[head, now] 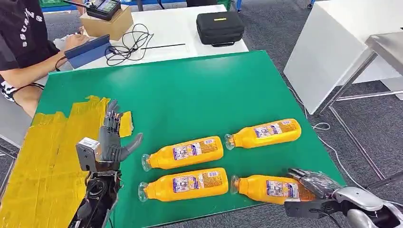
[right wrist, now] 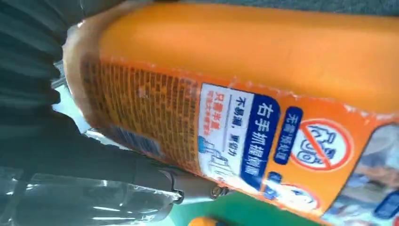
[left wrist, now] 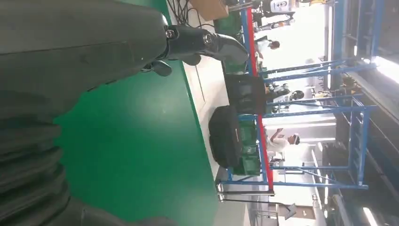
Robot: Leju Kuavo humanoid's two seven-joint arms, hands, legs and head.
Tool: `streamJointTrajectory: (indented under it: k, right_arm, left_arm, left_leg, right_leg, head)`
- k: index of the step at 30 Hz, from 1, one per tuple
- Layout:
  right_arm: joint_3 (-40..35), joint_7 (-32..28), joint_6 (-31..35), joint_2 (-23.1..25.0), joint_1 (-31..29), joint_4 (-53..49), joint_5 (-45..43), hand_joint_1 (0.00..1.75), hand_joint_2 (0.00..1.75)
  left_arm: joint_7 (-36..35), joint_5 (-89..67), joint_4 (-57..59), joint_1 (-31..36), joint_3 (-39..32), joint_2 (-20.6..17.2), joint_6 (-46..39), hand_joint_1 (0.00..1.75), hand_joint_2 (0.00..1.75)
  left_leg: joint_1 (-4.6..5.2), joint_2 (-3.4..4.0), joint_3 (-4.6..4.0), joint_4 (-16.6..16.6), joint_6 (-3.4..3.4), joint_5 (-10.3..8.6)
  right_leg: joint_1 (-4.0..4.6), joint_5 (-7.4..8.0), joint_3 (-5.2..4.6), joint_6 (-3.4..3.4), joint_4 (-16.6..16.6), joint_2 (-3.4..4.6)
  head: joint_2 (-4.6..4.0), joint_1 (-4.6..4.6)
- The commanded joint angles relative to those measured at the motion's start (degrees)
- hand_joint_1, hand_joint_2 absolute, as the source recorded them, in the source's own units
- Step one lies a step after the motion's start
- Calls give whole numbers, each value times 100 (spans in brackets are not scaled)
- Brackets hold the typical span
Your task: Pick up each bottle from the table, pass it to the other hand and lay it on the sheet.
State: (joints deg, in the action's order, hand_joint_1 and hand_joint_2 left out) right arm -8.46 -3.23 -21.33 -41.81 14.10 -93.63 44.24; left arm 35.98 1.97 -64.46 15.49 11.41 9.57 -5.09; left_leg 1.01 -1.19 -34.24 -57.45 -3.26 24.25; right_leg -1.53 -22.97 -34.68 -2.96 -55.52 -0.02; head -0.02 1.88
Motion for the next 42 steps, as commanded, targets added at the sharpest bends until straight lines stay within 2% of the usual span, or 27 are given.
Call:
streamJointTrajectory:
  k: [1, 12, 20, 27, 37, 39, 42]
  right_arm:
    - [-227, -45, 527, 795, -349, 712, 340, 175, 175]
    - [-11, -103, 901, 1309, -506, 799, 906, 175, 175]
    - [13, -125, 952, 1343, -542, 819, 940, 175, 175]
    - [448, -355, 1667, 1955, -710, 650, 1218, 175, 175]
    - [1286, -191, 1702, 2351, -429, -104, 1003, 175, 175]
    - [1530, -82, 1834, 2724, -308, -386, 908, 175, 175]
    - [1624, 76, 1989, 2983, -377, -464, 879, 175, 175]
  left_arm:
    - [-59, -33, 389, 277, 47, -1, -39, 0, 175]
    - [-87, -70, 322, 208, -32, 10, -28, 0, 175]
    - [-88, -70, 315, 199, -38, 7, -26, 0, 175]
    - [-79, -95, 264, 87, -90, 13, -59, 0, 175]
    - [-218, -201, 149, 83, -300, 81, -82, 0, 175]
    - [-240, -248, 78, -8, -355, 86, -158, 0, 175]
    - [-279, -302, -82, -143, -427, 94, -257, 0, 175]
  left_leg:
    - [-22, 9, 23, 4, 22, 9]
    - [-15, 31, 27, 5, 17, 6]
    - [-19, 35, 33, 3, 22, 10]
    - [-15, 42, 27, 6, 19, 7]
    - [-20, 37, 20, -5, 28, 16]
    - [-14, 30, 9, -1, 22, 8]
    - [-16, 32, 14, 2, 26, 11]
  right_leg:
    - [22, -1, 29, 17, 17, 2]
    - [16, 13, 19, 22, 12, 22]
    - [20, 11, 25, 27, 12, 34]
    - [15, 16, 16, 24, 11, 43]
    - [20, 4, 17, 29, 2, 36]
    - [14, 8, 5, 25, 2, 32]
    - [16, 7, 9, 28, 3, 37]
  head:
    - [0, -2]
    - [0, -2]
    - [0, 0]
    - [0, 2]
    - [0, -2]
    - [0, 0]
    - [0, 2]
